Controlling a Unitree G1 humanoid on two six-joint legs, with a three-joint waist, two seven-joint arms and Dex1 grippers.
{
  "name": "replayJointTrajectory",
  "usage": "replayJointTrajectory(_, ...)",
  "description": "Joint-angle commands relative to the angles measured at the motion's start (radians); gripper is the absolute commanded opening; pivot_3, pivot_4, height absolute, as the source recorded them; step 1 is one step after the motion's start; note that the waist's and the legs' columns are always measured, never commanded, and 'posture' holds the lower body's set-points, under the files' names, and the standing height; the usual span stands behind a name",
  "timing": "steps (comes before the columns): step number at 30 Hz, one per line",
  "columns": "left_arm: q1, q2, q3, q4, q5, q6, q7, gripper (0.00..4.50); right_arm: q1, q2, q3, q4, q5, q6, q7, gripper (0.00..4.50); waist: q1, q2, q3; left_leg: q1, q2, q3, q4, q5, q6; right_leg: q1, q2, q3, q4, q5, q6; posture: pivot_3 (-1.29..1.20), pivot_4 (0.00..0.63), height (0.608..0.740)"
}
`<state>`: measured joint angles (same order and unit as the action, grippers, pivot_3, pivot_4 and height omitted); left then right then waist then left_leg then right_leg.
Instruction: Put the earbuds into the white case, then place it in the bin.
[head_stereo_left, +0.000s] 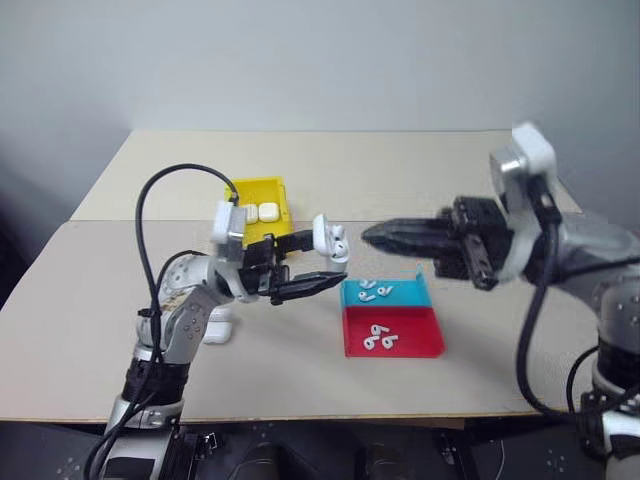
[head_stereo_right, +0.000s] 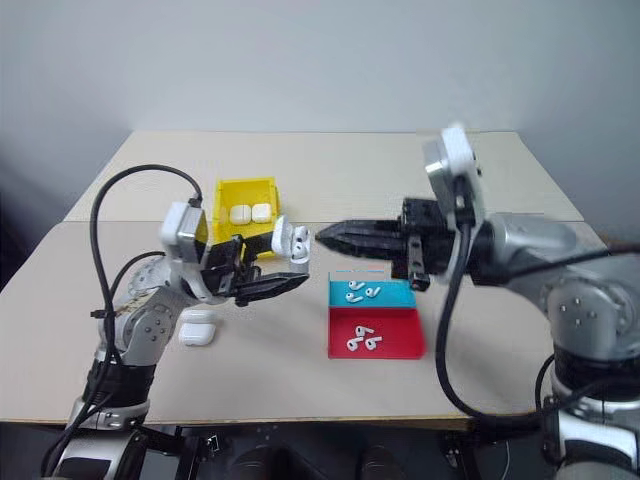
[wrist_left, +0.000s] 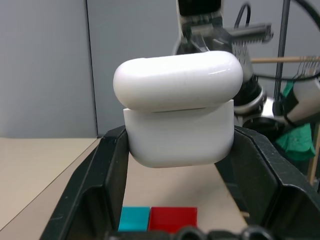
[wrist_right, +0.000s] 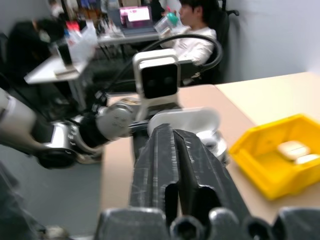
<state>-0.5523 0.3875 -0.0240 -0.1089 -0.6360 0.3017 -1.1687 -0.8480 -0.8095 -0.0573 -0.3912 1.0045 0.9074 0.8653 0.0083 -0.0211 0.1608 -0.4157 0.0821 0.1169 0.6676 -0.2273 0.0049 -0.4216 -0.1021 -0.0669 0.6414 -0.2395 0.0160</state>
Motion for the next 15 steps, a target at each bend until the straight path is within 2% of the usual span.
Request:
replayJointTrajectory(1, -0.045, -0.009, -0.048, 0.006, 0.121, -0.022, 0.104, 2.77, -0.152, -0.015, 0.119, 0.072, -0.142, -0.027, 0.071, 0.03, 0.000, 0.000, 0.000, 0.000, 0.000, 0.000, 0.000, 0.000, 0.000, 0.000, 0.000, 0.000, 0.000, 0.000, 0.000, 0.00, 0.150, 0.740)
replayJointTrajectory(8, -0.058, -0.018, -0.088, 0.016, 0.208, -0.056, 0.150, 2.77, -0.364, 0.019, 0.341, 0.135, -0.349, -0.036, 0.201, 0.03, 0.001, 0.000, 0.000, -0.003, 0.000, 0.001, 0.001, 0.000, 0.001, -0.003, 0.000, 0.000, 0.000, 0.000, 0.000, 0.00, 0.150, 0.740)
replayJointTrajectory(11, -0.046, -0.032, -0.079, 0.000, 0.205, -0.075, 0.163, 2.77, -0.374, 0.008, 0.437, 0.117, -0.470, -0.073, 0.229, 0.03, 0.001, 0.000, 0.000, -0.004, 0.000, 0.001, 0.001, 0.000, 0.001, -0.003, -0.001, 0.000, 0.000, 0.000, 0.000, 0.00, 0.150, 0.740)
replayJointTrajectory(15, -0.029, -0.037, -0.054, -0.025, 0.191, -0.087, 0.188, 2.77, -0.349, -0.016, 0.475, 0.146, -0.584, -0.128, 0.253, 0.03, 0.004, 0.000, 0.000, -0.005, 0.000, 0.001, 0.003, 0.000, 0.001, -0.003, -0.001, -0.001, 0.000, 0.000, 0.000, 0.00, 0.150, 0.740)
